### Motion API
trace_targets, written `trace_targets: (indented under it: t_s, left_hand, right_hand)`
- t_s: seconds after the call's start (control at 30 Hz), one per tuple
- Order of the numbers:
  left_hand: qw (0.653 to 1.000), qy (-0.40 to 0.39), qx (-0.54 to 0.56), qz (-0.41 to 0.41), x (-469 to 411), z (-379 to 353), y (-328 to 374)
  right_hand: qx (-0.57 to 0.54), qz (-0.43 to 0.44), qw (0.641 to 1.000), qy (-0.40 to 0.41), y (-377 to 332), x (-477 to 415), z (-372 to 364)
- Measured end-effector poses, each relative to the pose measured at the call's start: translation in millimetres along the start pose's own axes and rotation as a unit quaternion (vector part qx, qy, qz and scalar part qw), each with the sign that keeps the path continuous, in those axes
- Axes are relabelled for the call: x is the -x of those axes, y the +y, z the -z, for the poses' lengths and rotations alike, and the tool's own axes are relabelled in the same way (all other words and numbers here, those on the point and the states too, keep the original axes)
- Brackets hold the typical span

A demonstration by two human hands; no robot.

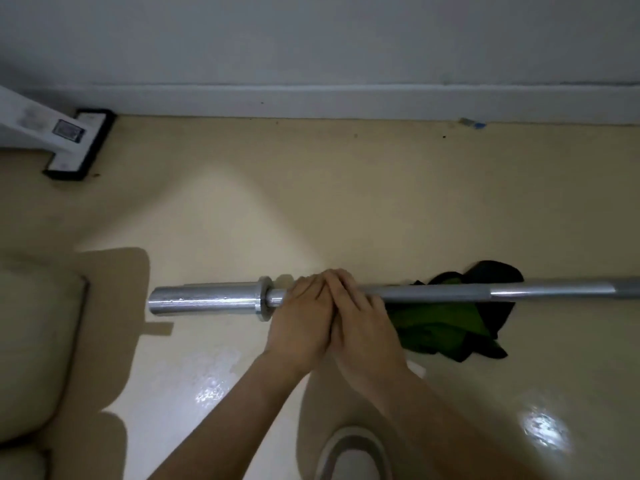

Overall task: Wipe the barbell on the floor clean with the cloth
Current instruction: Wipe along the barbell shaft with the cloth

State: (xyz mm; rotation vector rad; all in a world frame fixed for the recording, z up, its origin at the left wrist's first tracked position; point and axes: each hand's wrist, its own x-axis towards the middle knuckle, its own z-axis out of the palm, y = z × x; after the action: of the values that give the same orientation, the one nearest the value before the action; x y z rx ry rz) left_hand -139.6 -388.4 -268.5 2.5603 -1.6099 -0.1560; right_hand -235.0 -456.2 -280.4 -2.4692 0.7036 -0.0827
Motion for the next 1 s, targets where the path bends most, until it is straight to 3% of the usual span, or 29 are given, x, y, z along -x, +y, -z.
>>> trace_targets:
  t_s: [0.13,0.3,0.47,0.57,0.7,0.77,0.8,0.93,1.0]
  left_hand:
    - [0.997,0.0,-0.039,0.059,45,21,-47]
    - [0.99,-0.046,-0.133,-0.007,55,16,-55]
    - [0.984,-0.07,-0.164,-0.03,46,22,-56]
    - [0.98,-0.074,-0.182,-0.036,47,25,-55]
    - [0.985,-0.074,-0.155,-0.005,35,27,-52]
    - [0.986,-0.078,-0.147,0.003,29,27,-50]
    - [0.987,-0.081,-0.138,0.007,26,26,-50]
    - [0.989,-0.079,-0.119,0.03,26,24,-52]
    - [0.987,-0.084,-0.134,0.031,25,26,-47]
  right_hand:
    - [0.035,-0.052,0.996,0.057,-6,-4,-9]
    - [0.037,-0.108,0.991,0.072,-21,-28,-25]
    - [0.009,0.011,1.0,0.018,-62,-45,-42]
    - [0.081,0.03,0.996,0.011,-36,-38,-16]
    - [0.094,-0.156,0.978,0.1,44,-5,31]
    - [0.055,-0.2,0.971,0.116,26,-15,19]
    - [0.029,-0.184,0.978,0.095,3,-27,3]
    - [0.072,0.02,0.997,-0.003,-60,-52,-36]
    - [0.104,-0.004,0.994,-0.015,-24,-43,-7]
